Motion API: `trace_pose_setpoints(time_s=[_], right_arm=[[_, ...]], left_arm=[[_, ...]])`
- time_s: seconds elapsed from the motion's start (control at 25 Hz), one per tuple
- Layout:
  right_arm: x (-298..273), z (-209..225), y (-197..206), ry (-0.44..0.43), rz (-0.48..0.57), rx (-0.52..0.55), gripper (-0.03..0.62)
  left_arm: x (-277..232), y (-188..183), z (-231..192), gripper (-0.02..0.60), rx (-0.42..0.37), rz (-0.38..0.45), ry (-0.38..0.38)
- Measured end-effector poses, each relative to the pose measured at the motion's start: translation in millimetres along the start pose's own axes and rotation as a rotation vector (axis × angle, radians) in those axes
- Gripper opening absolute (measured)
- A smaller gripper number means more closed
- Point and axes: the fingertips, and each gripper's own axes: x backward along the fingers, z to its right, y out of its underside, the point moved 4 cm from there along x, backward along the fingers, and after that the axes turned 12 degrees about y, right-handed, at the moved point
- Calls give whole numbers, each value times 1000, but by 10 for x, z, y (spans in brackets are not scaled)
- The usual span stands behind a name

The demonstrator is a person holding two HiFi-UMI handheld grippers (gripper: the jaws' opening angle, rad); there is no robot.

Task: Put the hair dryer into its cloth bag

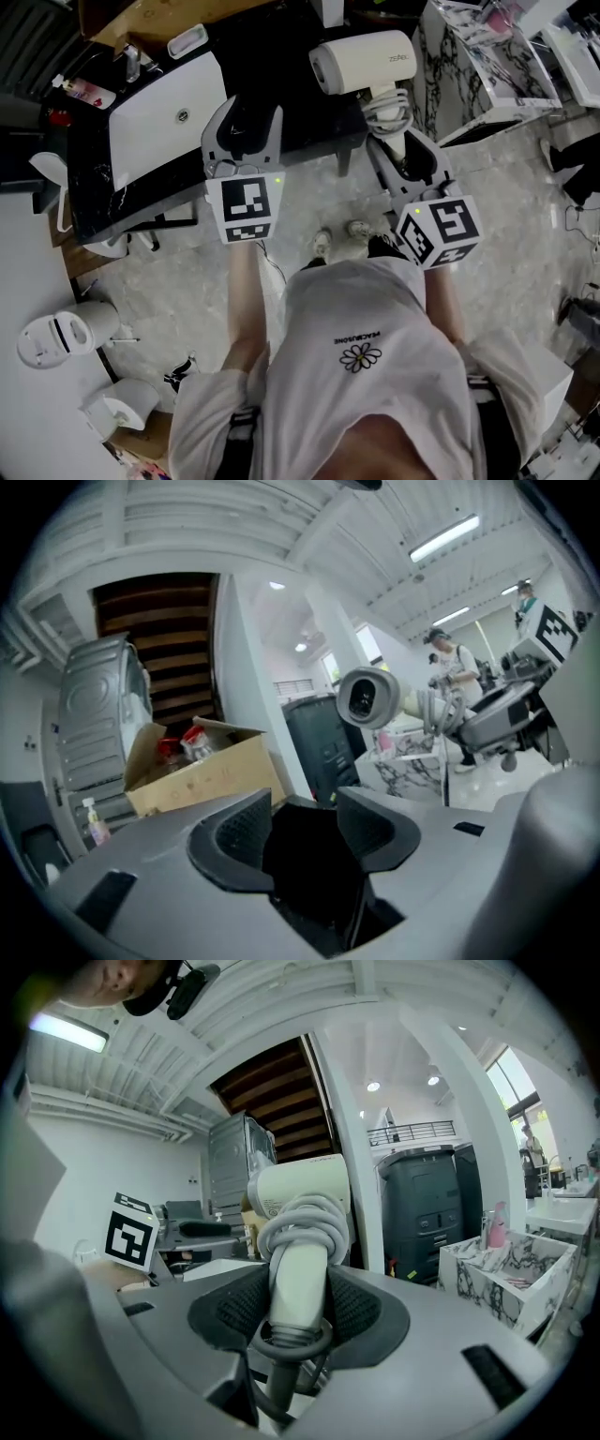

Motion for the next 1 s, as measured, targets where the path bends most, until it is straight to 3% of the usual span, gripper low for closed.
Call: trace_pose_setpoints(time_s=[0.12,0.36,0.44,0.48,0.6,0.68,1.0], right_arm=[[-23,16,26,-7,-11,7,170],[-38,6,87,-13,-27,24,170],[-44,4,116,-15,-36,21,170],[-49,6,128,-18,-41,18,170],[-61,14,147,-25,-53,18,170],[-65,20,149,-25,-56,26,170],[-75,39,183,-19,-72,28,170]], left_arm=[[-158,272,32,210,-70,-125,140],[-395,849,172,196,-134,-391,405],[-474,1030,258,148,-126,-497,490],[-518,1099,287,84,-111,-537,516],[-637,1224,328,74,-88,-600,557],[-706,1274,345,124,-104,-627,574],[-827,1440,334,100,-63,-721,592]])
